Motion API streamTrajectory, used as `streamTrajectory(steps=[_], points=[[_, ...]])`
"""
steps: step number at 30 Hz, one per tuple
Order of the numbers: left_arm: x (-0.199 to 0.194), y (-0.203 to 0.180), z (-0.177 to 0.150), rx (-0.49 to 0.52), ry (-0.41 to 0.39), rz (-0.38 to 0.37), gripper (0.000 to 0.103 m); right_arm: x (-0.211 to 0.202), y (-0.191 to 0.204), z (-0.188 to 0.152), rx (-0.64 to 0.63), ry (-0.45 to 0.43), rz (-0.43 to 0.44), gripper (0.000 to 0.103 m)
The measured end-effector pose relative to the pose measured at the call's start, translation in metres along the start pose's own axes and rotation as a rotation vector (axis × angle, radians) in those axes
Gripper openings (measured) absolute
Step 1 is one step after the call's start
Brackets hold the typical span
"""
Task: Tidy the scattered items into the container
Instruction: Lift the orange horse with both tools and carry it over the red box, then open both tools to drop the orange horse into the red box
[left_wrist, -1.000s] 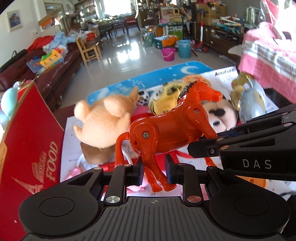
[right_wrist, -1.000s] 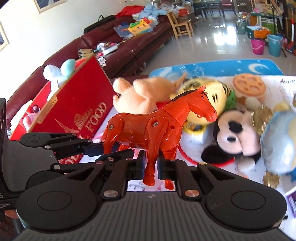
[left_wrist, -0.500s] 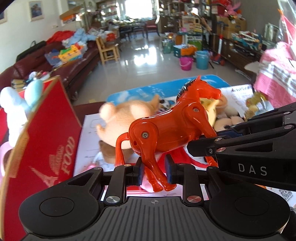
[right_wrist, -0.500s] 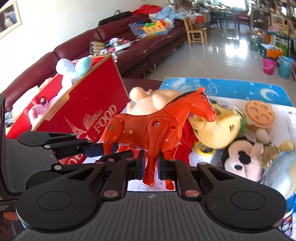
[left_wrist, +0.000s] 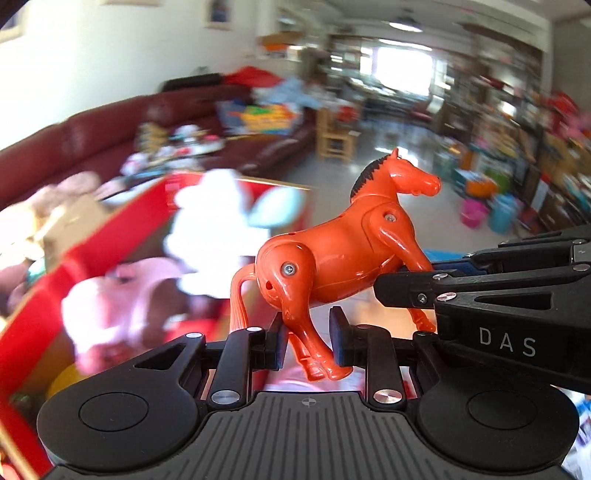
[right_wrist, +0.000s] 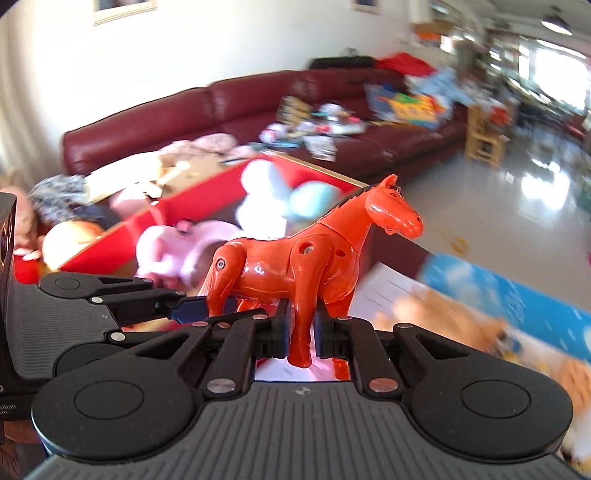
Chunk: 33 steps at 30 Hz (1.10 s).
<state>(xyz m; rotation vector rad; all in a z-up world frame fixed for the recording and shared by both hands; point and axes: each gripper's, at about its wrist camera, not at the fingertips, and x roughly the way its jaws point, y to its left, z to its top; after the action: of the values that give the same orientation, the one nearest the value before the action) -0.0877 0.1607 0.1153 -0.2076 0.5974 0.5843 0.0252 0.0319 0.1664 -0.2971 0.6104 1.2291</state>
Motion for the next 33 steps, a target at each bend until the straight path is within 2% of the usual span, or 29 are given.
streamTrajectory(steps=[7, 15, 16, 17, 18, 19, 20, 22, 24, 28, 33], points=[[-0.007, 0.066, -0.006, -0.152, 0.031, 0.13, 0.021, 0.052, 0.059, 0.032, -0.084, 0.056, 0.147, 0.015], [-0.01, 0.118, -0.013, -0.253, 0.061, 0.182, 0.022, 0.088, 0.101, 0.045, -0.138, 0.119, 0.201, 0.015], [-0.011, 0.124, -0.014, -0.271, 0.066, 0.185, 0.033, 0.092, 0.104, 0.048, -0.141, 0.125, 0.205, 0.015], [-0.011, 0.129, -0.015, -0.292, 0.07, 0.192, 0.057, 0.095, 0.107, 0.05, -0.149, 0.129, 0.198, 0.024], [-0.01, 0.133, -0.015, -0.301, 0.075, 0.218, 0.068, 0.097, 0.108, 0.052, -0.168, 0.112, 0.155, 0.063], [-0.009, 0.137, -0.017, -0.306, 0.071, 0.241, 0.089, 0.098, 0.11, 0.053, -0.186, 0.083, 0.09, 0.085], [-0.01, 0.14, -0.017, -0.315, 0.063, 0.261, 0.098, 0.097, 0.109, 0.054, -0.199, 0.049, 0.043, 0.102], [-0.013, 0.143, -0.018, -0.325, 0.056, 0.257, 0.098, 0.096, 0.104, 0.052, -0.2, 0.028, 0.028, 0.101], [-0.01, 0.141, -0.018, -0.329, 0.073, 0.243, 0.098, 0.097, 0.093, 0.05, -0.158, 0.057, 0.052, 0.101], [-0.001, 0.132, -0.018, -0.311, 0.101, 0.239, 0.098, 0.1, 0.078, 0.042, -0.093, 0.099, 0.044, 0.101], [0.003, 0.125, -0.017, -0.29, 0.104, 0.247, 0.098, 0.094, 0.073, 0.041, -0.077, 0.116, 0.061, 0.101]])
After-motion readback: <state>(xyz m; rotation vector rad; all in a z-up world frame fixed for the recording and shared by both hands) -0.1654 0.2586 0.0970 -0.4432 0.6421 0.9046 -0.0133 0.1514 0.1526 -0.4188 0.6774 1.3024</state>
